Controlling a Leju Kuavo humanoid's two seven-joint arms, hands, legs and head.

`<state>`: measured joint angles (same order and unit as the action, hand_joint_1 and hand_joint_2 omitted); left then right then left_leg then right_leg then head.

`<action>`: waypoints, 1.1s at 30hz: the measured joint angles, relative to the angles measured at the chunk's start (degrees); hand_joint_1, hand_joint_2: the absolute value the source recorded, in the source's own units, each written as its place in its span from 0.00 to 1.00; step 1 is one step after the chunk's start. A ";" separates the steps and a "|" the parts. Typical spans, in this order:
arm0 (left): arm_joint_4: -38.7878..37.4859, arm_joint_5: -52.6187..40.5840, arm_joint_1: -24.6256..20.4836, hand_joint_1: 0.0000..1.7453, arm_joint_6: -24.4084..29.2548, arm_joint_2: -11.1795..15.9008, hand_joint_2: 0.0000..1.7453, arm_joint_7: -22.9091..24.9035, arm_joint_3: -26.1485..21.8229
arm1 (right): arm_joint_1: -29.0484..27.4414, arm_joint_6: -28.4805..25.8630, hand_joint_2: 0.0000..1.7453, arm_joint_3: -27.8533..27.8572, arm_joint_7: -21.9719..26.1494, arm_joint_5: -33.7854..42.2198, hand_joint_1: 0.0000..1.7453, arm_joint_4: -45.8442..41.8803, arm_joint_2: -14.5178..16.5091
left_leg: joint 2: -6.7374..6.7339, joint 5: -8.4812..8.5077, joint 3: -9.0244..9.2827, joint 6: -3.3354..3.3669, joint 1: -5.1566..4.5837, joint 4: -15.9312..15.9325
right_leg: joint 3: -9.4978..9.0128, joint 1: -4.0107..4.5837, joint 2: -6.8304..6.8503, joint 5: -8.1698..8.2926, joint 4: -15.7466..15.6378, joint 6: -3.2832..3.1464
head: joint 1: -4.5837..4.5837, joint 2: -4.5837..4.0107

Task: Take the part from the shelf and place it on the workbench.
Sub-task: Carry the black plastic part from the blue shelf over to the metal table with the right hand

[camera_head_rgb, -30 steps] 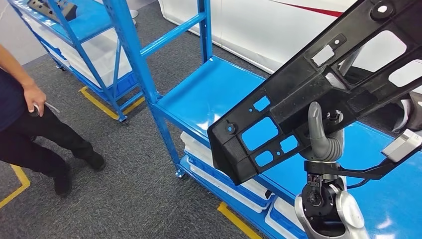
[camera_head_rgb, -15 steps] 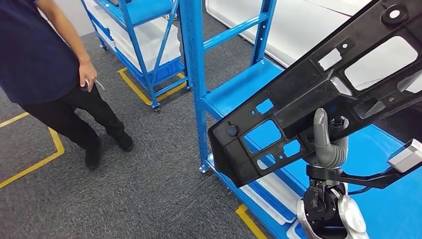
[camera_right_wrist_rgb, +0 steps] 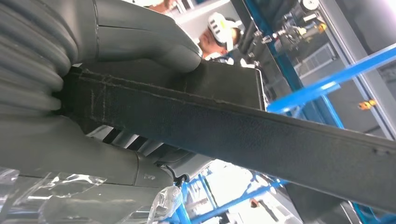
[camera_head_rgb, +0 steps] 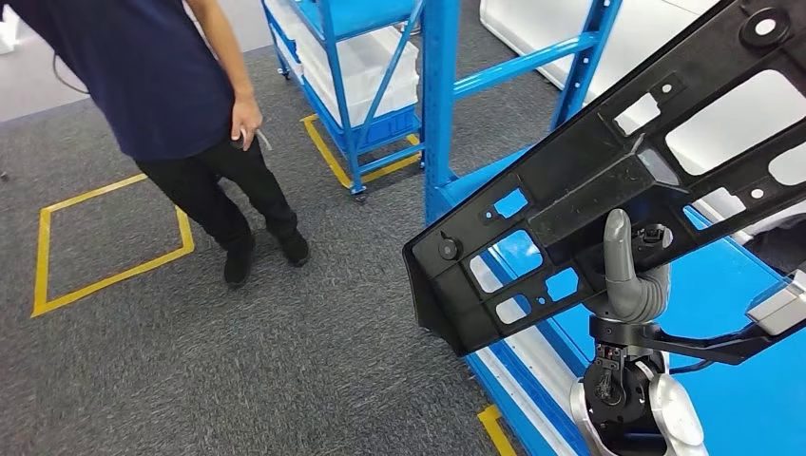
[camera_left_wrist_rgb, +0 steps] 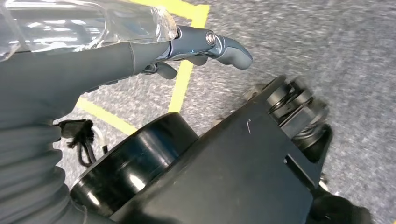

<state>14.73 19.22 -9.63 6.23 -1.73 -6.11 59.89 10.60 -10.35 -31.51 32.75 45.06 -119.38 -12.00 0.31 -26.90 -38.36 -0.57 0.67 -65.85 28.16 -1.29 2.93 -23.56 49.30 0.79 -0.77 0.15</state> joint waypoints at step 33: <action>0.00 -0.62 0.13 0.00 -0.66 0.02 1.00 0.03 0.08 | -1.13 0.59 1.00 0.98 0.33 -0.03 1.00 -0.98 -0.08 | -3.79 4.66 7.17 1.68 -0.64 12.84 | 0.52 0.34 1.56 0.45 0.25 0.45 | -0.02 0.00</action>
<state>14.73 18.61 -9.50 5.57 -1.70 -6.09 59.97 9.47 -9.77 -30.52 33.08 45.03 -120.36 -12.08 -3.48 -22.24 -31.19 1.11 0.03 -53.01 28.68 -0.94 4.48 -23.11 49.56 1.23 -0.79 0.15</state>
